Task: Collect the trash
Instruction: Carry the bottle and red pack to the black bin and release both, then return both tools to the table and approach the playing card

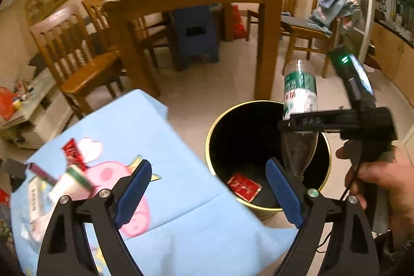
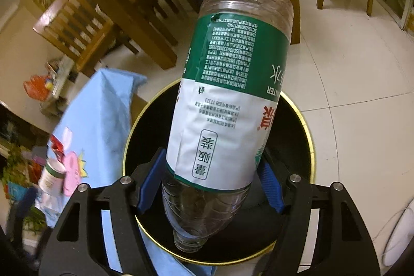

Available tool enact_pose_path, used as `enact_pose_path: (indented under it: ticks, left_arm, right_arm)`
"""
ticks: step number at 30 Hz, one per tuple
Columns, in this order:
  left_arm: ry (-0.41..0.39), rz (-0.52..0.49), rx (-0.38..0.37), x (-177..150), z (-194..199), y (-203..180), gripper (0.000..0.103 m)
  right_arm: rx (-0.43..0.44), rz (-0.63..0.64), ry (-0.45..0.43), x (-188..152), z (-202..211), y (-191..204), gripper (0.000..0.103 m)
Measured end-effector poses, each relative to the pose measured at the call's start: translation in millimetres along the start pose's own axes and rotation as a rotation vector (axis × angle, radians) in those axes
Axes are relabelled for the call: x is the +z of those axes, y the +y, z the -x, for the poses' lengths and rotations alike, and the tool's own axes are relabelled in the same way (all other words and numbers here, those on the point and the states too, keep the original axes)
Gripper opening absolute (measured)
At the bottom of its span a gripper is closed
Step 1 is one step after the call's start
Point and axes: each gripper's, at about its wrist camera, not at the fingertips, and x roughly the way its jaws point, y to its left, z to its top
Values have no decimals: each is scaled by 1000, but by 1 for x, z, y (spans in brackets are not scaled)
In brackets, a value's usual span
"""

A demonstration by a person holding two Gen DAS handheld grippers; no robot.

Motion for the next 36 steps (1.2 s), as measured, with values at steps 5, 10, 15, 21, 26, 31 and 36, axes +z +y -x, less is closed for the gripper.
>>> enact_pose_path:
  ticks: [5, 10, 15, 21, 26, 31, 36]
  left_arm:
    - [-40, -4, 65, -8, 22, 8, 87]
    - [-73, 9, 118, -17, 42, 20, 88]
    - [-94, 35, 155, -29, 58, 34, 89]
    - [-101, 79, 184, -45, 73, 57, 92]
    - [-87, 116, 232, -75, 88, 88, 96]
    - [-11, 231, 296, -139, 103, 156, 96]
    - [48, 354, 373, -200, 121, 224, 96]
  right_arm:
    - [-18, 15, 7, -3, -4, 15, 75]
    - [-29, 37, 2, -5, 0, 26, 77]
    - [-40, 57, -18, -6, 7, 36, 81]
    - [-39, 123, -76, -14, 19, 65, 85]
    - [-23, 287, -191, -43, 40, 113, 87]
    - [91, 514, -198, -102, 48, 176, 90]
    - [298, 679, -81, -177, 45, 237, 93]
